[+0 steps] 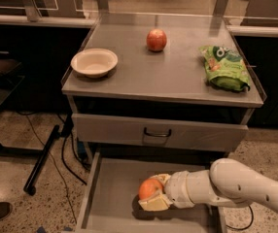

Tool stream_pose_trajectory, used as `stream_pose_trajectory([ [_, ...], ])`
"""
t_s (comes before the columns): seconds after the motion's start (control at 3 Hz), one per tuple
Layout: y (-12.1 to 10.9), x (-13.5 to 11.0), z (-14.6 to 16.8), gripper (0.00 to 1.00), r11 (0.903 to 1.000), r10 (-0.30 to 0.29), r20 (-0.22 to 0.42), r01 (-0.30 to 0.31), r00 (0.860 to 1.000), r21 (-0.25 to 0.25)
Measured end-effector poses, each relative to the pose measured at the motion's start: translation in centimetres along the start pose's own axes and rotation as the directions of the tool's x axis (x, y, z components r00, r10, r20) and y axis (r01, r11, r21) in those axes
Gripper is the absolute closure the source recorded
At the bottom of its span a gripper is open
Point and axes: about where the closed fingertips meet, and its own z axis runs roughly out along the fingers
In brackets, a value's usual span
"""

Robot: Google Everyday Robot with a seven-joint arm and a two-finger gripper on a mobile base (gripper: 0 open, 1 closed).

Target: Pick orange from middle drawer and place on counter

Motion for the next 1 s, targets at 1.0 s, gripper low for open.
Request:
stream_pose_trajectory([
  [1.0, 0.87, -5.34, -3.42, 1.00, 0.9956, -0.066, 0.049, 0.062, 0.997, 0.069],
])
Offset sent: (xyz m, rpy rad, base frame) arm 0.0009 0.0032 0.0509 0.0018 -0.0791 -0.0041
